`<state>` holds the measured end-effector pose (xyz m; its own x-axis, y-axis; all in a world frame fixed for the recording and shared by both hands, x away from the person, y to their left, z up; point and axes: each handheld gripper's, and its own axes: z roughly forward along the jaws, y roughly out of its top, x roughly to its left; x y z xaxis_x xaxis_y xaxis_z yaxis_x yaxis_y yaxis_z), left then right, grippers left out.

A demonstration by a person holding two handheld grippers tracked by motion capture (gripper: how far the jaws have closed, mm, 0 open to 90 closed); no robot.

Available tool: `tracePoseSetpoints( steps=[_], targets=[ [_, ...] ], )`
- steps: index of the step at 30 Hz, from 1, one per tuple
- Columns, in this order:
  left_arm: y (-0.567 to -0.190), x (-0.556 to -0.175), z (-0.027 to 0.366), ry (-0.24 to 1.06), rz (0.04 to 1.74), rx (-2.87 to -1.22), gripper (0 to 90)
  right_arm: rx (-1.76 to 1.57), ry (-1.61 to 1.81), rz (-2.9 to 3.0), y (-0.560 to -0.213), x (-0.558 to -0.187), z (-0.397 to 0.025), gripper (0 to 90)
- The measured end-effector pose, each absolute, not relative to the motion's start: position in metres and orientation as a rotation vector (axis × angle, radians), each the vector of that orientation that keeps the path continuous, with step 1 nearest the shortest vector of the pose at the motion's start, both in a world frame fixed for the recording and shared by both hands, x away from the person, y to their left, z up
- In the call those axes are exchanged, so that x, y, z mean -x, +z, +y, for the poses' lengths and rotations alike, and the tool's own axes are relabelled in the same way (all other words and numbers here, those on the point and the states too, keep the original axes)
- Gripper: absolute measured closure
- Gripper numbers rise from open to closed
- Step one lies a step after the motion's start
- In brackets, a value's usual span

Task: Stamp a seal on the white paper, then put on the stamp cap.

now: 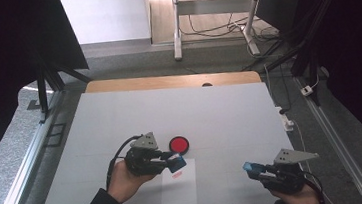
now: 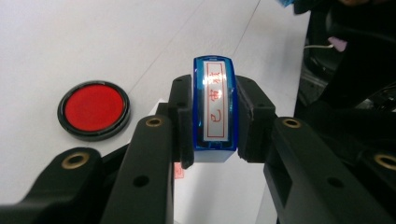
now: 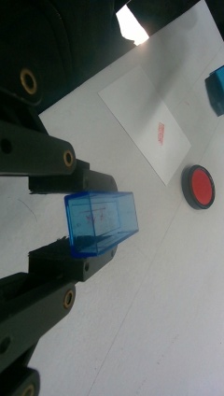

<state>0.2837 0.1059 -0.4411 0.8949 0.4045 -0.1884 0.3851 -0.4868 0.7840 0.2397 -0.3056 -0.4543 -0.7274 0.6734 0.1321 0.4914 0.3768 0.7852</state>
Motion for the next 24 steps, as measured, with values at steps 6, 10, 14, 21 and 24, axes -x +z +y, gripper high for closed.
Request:
tracePoseSetpoints(
  steps=[6, 10, 14, 21, 24],
  targets=[
    [-0.435, -0.282, 0.113, 0.021, 0.554, -2.080, 70.8, -1.038, 1.271, 2.425, -0.454, -0.240, -0.305, 68.0],
    [-0.431, -0.282, 0.117, 0.019, 0.542, -2.053, 70.8, -1.036, 1.269, 2.428, -0.455, -0.240, -0.305, 68.0],
    [-0.429, -0.281, 0.119, 0.023, 0.535, -2.038, 70.8, -1.035, 1.260, 2.436, -0.454, -0.240, -0.305, 68.0],
    [-0.429, -0.281, 0.118, 0.019, 0.515, -2.039, 70.8, -1.036, 1.261, 2.428, -0.454, -0.240, -0.305, 68.0],
    [-0.428, -0.281, 0.118, 0.021, 0.506, -2.041, 70.8, -1.032, 1.270, 2.423, -0.453, -0.239, -0.304, 68.0]
  ],
)
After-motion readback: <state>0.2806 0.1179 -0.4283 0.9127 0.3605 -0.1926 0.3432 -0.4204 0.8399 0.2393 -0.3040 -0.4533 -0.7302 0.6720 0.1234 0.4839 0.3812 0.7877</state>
